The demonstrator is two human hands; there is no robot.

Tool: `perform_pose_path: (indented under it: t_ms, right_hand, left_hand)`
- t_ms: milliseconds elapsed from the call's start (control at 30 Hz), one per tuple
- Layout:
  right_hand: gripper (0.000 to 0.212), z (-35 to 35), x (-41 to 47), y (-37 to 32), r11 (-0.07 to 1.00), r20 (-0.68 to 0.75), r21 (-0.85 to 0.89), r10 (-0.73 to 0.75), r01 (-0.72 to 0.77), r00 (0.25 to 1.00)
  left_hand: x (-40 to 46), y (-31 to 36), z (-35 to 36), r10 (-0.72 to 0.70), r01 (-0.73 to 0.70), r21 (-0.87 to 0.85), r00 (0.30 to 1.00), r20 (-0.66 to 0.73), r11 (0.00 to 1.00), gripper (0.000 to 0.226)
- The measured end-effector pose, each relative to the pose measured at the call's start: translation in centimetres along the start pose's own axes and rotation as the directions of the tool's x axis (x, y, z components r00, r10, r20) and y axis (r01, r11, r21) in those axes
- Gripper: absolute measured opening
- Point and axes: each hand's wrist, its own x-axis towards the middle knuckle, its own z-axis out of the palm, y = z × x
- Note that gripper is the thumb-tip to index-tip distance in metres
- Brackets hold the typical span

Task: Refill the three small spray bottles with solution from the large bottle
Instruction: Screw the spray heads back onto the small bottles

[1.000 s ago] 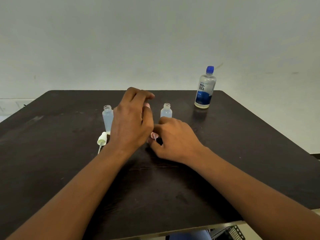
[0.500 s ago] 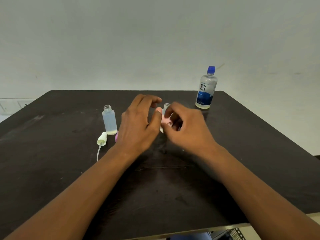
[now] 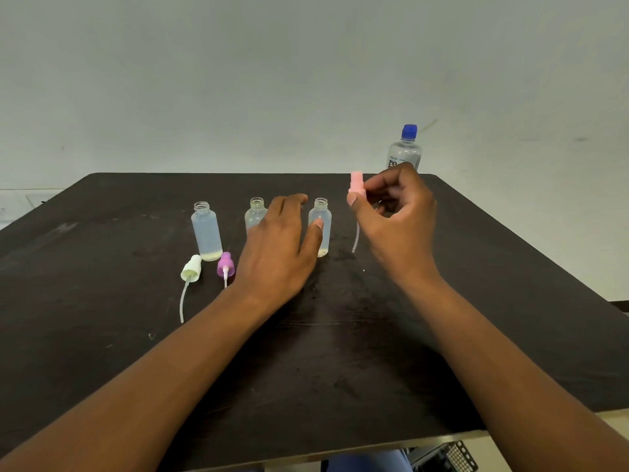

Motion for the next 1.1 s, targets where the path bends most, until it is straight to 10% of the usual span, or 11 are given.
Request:
perform_pose_path:
  t_ms: [433, 1100]
  right_hand:
    - [0.035, -0.7, 1.2, -0.4, 0.974, -0.175, 0.227, 0.032, 0.008, 0.984]
    - [0.031, 0.5, 0.4, -0.7, 0.991, 0.002, 0.089, -0.096, 0.096, 0.995]
  left_hand:
    - [1.0, -0.6, 1.4, 0.024, -0.027, 0.045, 0.997, 0.077, 0.999, 0.056]
    - [1.1, -1.3, 2.1, 0.003, 0.004, -0.106, 0.998, 0.066, 0.994, 0.042]
